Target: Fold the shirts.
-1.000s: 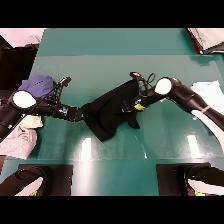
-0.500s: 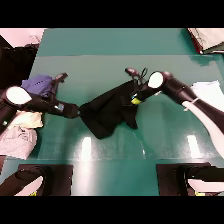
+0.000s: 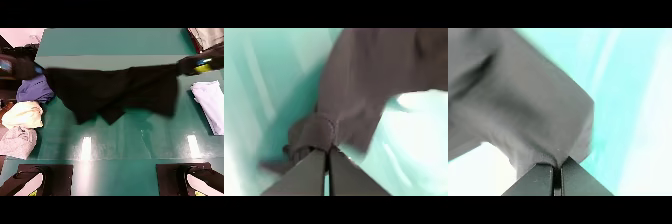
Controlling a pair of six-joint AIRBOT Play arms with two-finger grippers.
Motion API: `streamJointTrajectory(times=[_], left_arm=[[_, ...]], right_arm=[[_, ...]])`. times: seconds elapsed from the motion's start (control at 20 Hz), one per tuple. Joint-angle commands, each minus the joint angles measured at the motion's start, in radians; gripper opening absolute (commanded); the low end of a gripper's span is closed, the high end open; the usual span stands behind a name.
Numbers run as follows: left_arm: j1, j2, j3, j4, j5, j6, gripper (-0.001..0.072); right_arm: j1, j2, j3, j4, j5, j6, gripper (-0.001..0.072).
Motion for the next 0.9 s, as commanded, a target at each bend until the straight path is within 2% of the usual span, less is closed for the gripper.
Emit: streamJointTrajectory(times=[0.0,0.25,0.45,0.6,0.85], left_arm=[[0.020,0.000,0.247,-0.020,-0.060,-0.008,0.0029],[0.020,0.002,0.581,-0.105,-0.113,-0.037,0.0029],[0.020,0.044,0.619,-0.206,-0.088,-0.033,0.0029],[0.020,0.043,0.502,-0.199,-0.118,-0.032,0.0029],[0.020,-0.009,0.063,-0.188,-0.099,0.012,0.0029]], right_arm=[[-0.085,0.132,0.079,-0.018,0.027,0.000,0.0022],[-0.084,0.256,0.184,-0.020,0.055,0.001,0.0021],[-0.084,0.263,0.221,-0.019,0.121,0.001,0.0021],[-0.084,0.208,0.161,-0.005,0.212,0.013,0.0021],[-0.084,0.024,-0.069,0.062,0.246,0.003,0.0023]])
